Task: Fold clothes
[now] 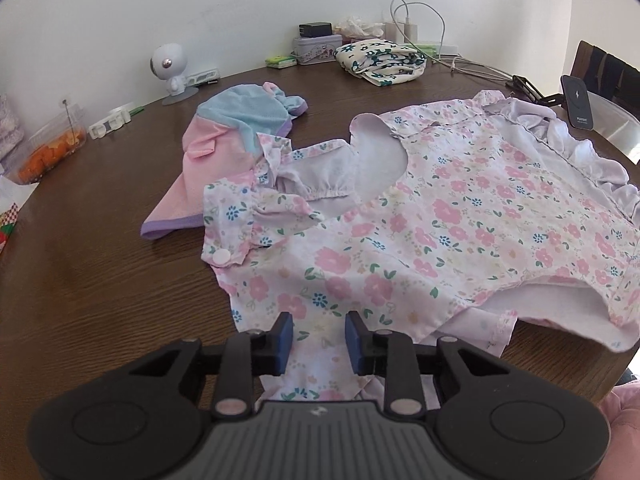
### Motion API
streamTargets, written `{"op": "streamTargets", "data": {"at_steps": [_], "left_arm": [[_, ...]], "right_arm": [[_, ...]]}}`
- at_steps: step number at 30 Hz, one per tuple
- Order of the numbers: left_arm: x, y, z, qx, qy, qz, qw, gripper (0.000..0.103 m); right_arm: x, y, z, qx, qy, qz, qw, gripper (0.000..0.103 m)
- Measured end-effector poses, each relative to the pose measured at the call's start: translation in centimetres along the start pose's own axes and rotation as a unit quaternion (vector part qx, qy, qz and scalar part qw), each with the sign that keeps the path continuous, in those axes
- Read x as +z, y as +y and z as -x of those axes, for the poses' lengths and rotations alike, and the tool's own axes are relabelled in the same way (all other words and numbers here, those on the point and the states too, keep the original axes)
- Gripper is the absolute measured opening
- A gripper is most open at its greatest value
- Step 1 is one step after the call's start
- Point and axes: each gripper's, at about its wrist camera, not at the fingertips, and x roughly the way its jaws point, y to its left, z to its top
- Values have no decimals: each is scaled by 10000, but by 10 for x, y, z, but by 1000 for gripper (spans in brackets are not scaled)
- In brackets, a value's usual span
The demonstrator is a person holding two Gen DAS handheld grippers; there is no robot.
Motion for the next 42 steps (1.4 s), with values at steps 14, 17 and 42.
{"op": "streamTargets", "data": {"at_steps": [14, 17, 42], "left_arm": [[69, 98, -52, -357, -140, 1175, 9923, 55], [70, 100, -69, -688, -10, 1108, 9915, 25], [50, 139, -81, -1954, -502, 2115, 9563, 4]], "right_arm": [[164, 176, 22, 1077, -499, 1963, 9733, 65], [194, 238, -24, 1455, 6, 2322, 9617, 65], [239, 301, -282, 1649, 1149, 386, 9788, 1]]}}
